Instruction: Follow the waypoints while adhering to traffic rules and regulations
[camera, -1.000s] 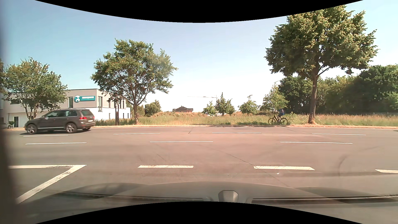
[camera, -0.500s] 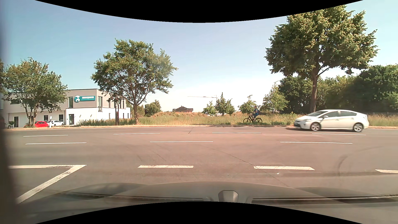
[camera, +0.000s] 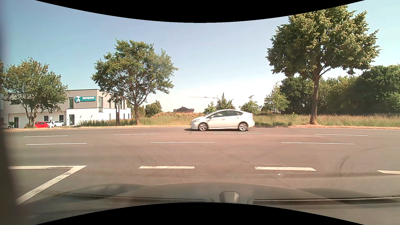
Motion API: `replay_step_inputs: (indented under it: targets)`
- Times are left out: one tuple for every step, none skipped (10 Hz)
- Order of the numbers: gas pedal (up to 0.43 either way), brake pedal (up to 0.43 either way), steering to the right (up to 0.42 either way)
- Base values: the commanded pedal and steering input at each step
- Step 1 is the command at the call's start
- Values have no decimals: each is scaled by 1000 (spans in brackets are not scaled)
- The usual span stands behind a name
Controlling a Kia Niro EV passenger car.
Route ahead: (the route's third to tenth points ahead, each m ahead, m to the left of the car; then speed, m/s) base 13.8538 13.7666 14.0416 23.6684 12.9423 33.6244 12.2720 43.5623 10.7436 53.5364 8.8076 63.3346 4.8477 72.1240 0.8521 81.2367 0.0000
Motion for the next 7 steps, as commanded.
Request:
replay_step_inputs:
  targets:
    - [0,268,16]
    - [0,274,16]
    - [0,287,16]
    - [0,311,16]
    - [0,323,16]
    - [0,323,16]
    - [0,287,16]
